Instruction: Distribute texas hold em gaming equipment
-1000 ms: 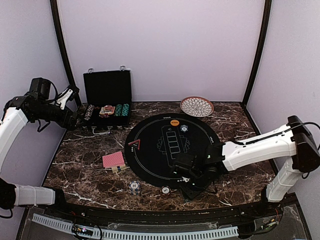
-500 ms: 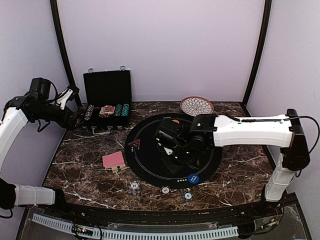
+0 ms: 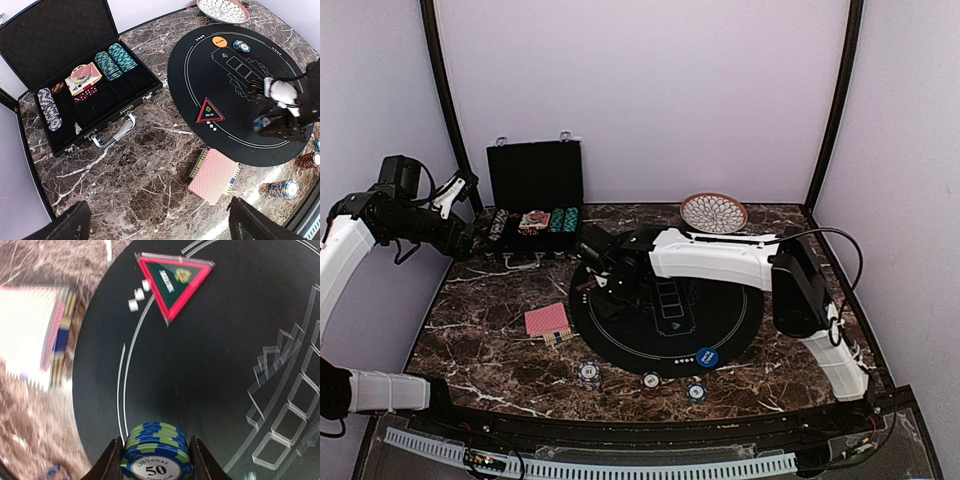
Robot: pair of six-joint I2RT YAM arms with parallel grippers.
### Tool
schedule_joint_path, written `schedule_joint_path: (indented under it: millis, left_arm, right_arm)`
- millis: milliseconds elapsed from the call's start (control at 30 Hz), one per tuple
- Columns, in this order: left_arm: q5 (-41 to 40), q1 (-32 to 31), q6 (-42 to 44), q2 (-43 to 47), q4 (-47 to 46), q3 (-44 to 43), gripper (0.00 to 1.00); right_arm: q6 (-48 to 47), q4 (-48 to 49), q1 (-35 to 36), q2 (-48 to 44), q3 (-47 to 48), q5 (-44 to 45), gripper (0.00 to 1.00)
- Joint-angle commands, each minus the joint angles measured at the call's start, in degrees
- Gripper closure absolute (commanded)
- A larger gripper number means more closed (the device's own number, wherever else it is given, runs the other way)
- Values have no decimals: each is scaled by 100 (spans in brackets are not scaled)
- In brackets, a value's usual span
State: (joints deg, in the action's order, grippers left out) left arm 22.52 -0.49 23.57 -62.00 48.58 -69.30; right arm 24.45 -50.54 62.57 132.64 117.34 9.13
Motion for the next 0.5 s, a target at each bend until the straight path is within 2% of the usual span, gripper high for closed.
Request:
schedule_joint_path:
  millis: [0,300,367,467]
  left_arm:
    - [144,32,1,135,106,-98,1]
    - [120,32,24,160,108,-84,1]
    - [124,32,24,154,100,-84,1]
    - [137,32,18,146,79,-84,1]
  right_arm:
    - [-132,131,-135,555,814,-221,91]
    - [-49,234,-235,1174,1175,-391,85]
    - [-53,229,-244,1214,1171,-405,77]
    - [-70,254,-261,1238,1168,-420,52]
